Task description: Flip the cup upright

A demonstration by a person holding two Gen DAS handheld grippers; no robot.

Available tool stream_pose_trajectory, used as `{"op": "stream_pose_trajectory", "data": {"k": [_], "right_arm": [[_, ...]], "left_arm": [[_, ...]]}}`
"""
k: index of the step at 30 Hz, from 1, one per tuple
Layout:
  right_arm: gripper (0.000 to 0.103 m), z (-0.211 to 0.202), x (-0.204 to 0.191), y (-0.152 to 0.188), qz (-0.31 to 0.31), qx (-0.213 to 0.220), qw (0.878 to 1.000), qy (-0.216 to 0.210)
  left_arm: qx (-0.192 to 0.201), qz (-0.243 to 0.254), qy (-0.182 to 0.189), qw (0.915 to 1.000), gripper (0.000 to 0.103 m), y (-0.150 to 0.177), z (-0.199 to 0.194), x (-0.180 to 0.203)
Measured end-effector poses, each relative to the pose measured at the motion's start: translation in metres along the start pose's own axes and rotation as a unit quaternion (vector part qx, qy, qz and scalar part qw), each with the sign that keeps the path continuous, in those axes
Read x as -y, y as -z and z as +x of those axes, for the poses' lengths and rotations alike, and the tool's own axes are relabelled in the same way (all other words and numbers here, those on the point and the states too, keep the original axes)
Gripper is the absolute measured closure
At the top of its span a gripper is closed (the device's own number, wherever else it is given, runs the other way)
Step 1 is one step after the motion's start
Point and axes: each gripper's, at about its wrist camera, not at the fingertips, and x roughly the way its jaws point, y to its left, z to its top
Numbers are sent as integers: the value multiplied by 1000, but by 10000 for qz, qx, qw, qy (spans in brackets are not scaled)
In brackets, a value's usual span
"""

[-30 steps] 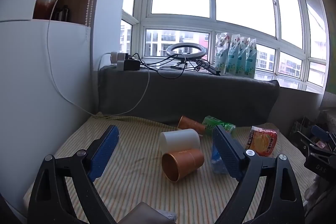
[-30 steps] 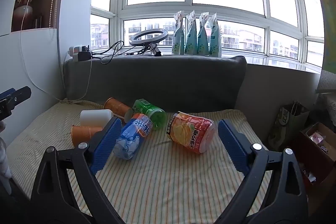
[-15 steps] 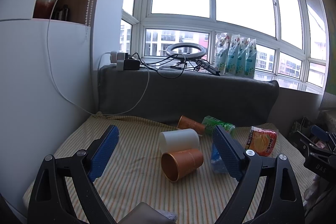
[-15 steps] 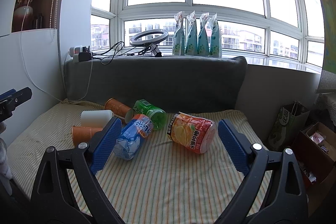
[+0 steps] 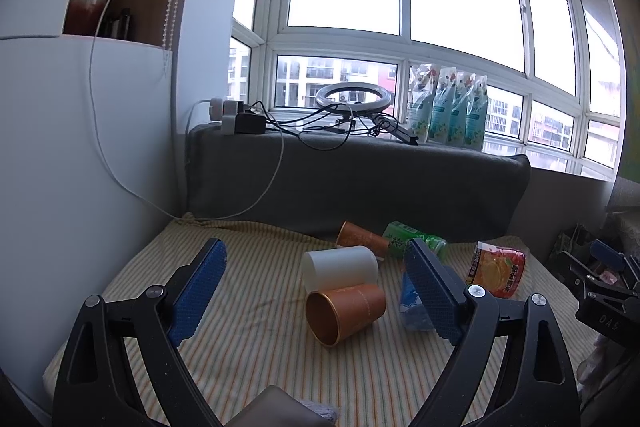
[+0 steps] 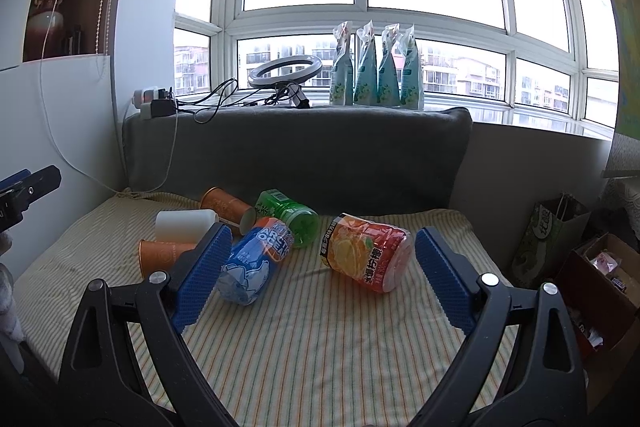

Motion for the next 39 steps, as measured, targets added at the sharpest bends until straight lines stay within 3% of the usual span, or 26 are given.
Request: {"op": "stream_pose_trajectory", "data": {"k": [39], "right_arm": [[8, 15, -12, -1, -104, -56, 9999, -99]], "left_arm": [[-76, -40, -16, 10000, 13, 2, 9, -6]]}}
